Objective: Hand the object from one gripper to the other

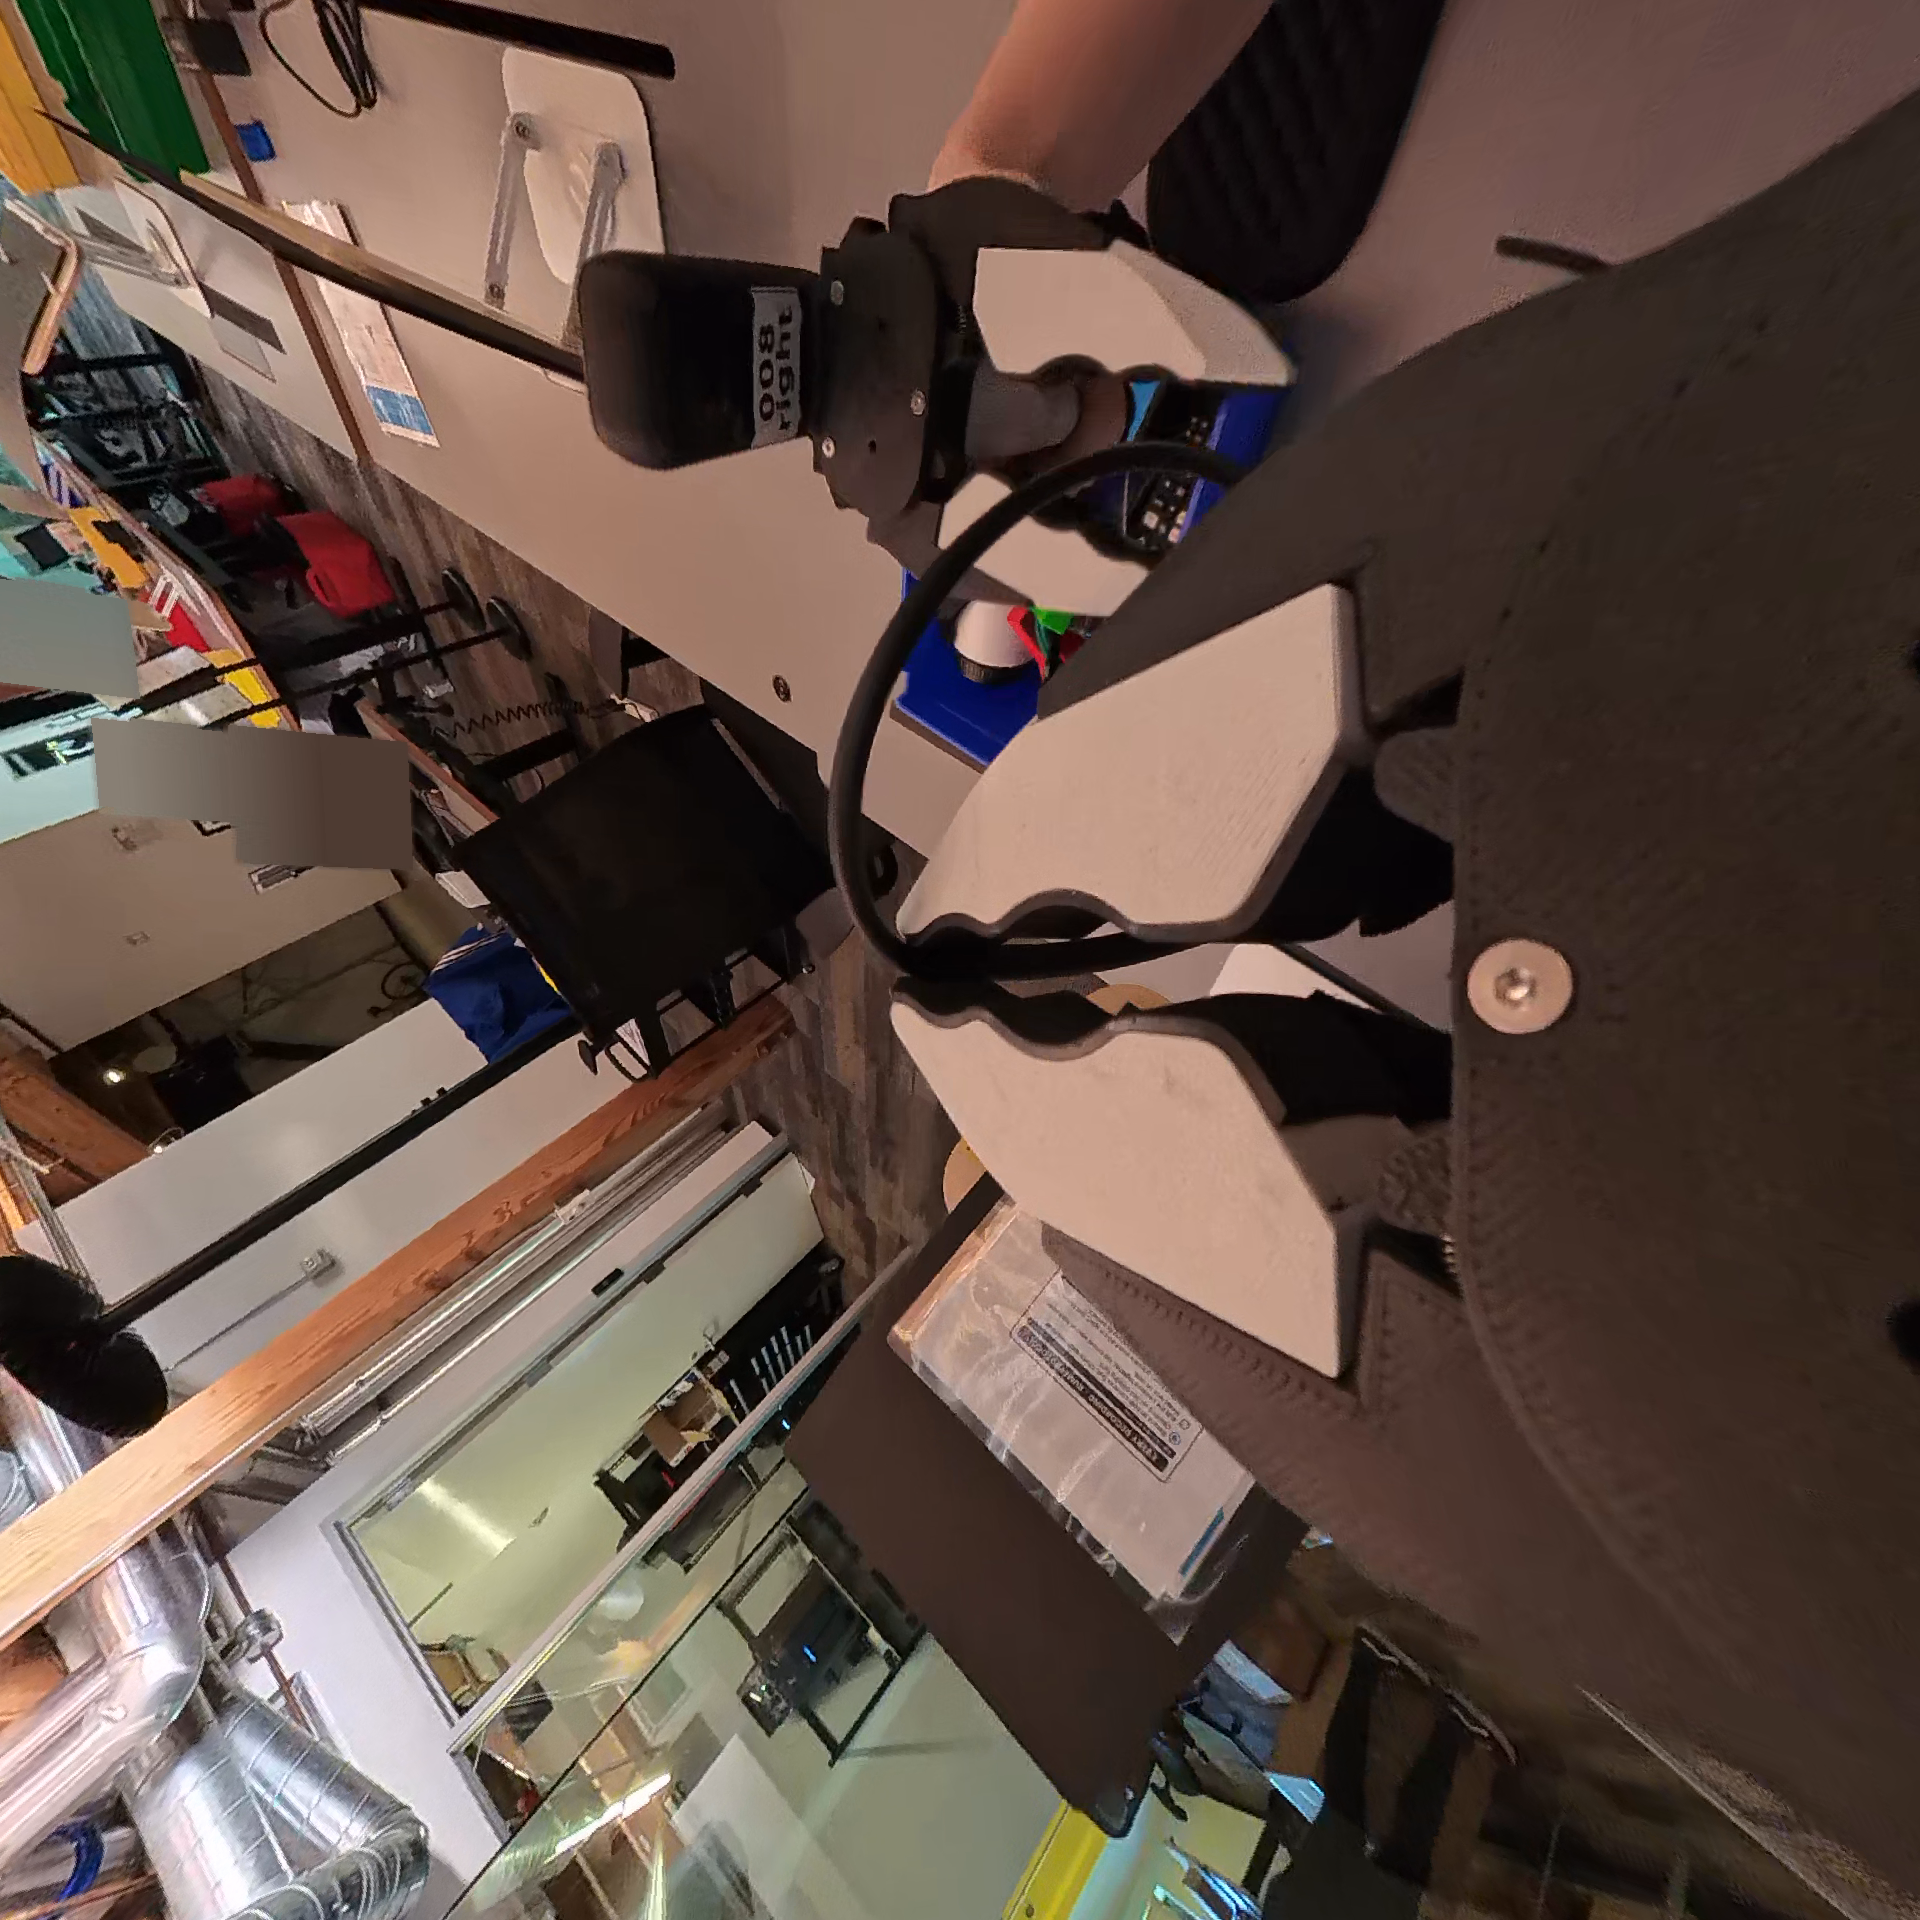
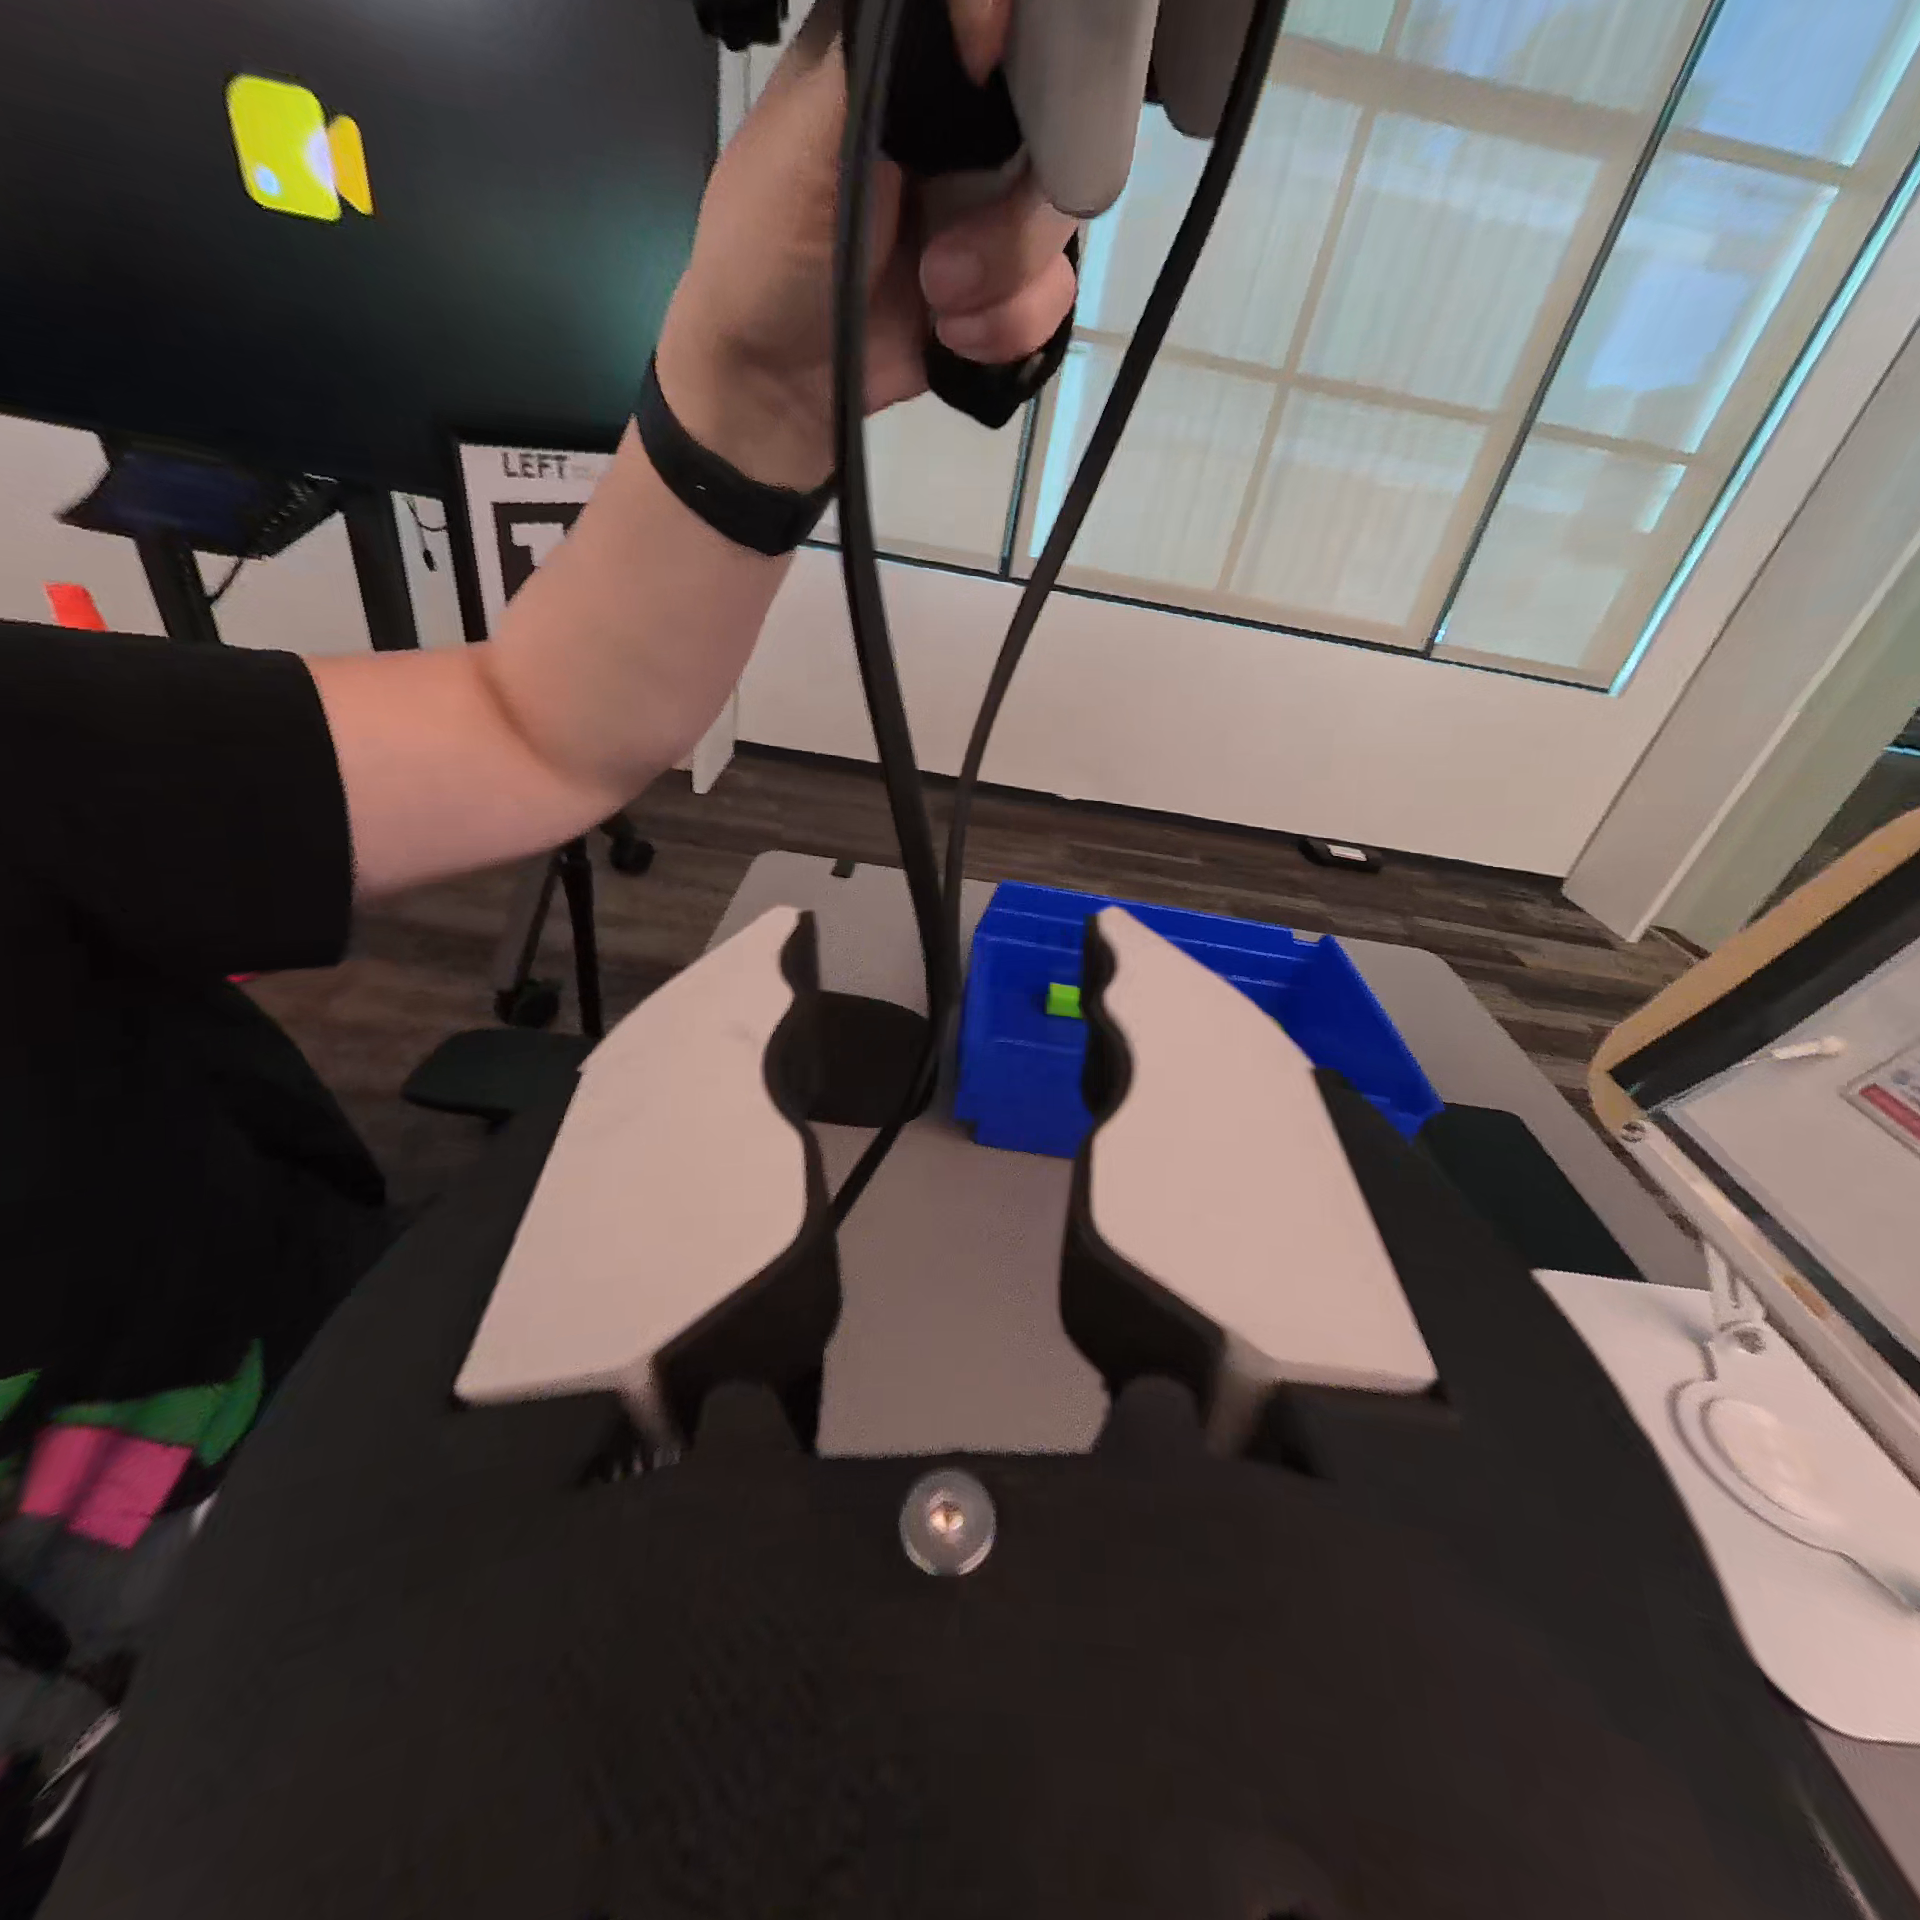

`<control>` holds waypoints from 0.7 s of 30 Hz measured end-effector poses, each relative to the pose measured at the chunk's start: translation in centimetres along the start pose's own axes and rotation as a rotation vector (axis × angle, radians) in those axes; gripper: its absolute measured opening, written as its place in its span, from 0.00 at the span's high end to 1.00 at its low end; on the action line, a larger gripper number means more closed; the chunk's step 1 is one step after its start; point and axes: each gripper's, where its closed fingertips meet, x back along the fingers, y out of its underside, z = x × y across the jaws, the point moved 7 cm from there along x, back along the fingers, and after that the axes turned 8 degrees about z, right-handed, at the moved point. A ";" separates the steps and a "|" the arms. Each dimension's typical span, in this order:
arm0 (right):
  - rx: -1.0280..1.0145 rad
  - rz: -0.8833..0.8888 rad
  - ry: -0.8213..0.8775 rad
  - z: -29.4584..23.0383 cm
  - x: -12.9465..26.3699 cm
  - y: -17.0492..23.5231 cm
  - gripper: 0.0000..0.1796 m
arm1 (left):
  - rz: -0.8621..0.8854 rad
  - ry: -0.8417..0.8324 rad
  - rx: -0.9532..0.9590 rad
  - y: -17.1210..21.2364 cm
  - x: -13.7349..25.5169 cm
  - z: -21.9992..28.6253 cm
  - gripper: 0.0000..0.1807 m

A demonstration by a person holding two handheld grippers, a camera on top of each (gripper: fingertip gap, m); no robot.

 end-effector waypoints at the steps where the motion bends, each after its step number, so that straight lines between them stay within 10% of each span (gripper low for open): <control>1: 0.011 0.008 0.007 0.0 -0.3 0.1 0.77 | -0.001 -0.002 -0.002 0.0 0.1 -0.1 0.98; 6: -0.002 0.019 -0.079 -0.3 -2.1 0.8 0.97 | 0.003 0.003 -0.006 -0.1 0.7 0.0 0.98; 12: -0.068 0.080 0.085 1.7 0.7 -0.5 0.97 | -0.049 0.205 0.093 2.4 2.4 3.3 0.96; 16: -0.073 0.094 0.110 2.5 2.4 -0.7 0.97 | -0.107 0.415 0.165 6.5 4.6 9.0 0.63; 21: -0.036 0.031 0.096 2.1 2.0 -0.3 0.97 | 0.037 0.427 0.235 11.5 6.8 11.1 0.64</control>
